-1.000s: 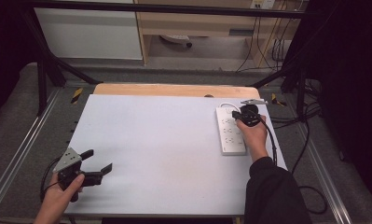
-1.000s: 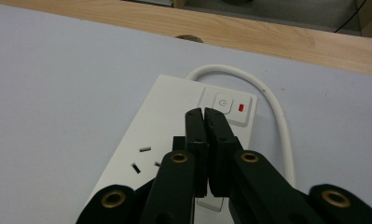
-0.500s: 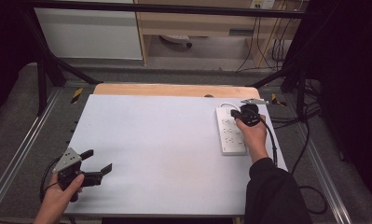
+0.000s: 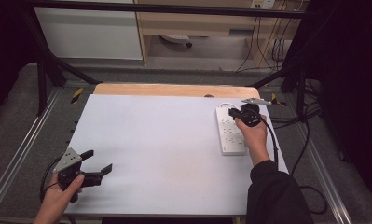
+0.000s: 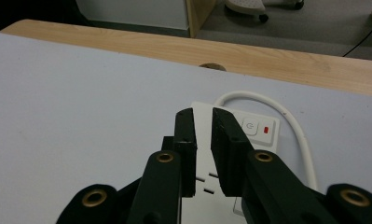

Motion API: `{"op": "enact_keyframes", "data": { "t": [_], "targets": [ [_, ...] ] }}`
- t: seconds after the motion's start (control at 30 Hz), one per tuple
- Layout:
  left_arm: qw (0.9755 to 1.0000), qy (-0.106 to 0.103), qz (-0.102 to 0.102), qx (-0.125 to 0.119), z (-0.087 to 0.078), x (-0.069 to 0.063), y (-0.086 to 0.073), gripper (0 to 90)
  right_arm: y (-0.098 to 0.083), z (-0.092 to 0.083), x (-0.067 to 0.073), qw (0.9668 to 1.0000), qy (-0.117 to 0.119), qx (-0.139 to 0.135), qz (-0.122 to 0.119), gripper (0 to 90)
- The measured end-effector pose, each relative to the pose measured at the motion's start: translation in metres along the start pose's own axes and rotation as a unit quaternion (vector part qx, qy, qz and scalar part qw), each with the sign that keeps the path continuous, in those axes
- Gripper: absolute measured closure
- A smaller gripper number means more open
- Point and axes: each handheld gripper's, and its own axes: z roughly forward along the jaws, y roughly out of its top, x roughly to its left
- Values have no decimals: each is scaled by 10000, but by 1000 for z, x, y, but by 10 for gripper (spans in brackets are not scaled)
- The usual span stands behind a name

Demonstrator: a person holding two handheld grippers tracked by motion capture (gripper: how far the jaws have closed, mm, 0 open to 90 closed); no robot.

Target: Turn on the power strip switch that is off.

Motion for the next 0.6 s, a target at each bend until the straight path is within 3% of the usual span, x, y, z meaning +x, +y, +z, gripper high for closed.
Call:
{"op": "enact_keyframes", "data": {
  "t": [0.6],
  "targets": [
    [10000,-23,11,20,0,-1,-1,53,-1,-20,-2,9998,63,-197,52,719]
  ]
}}
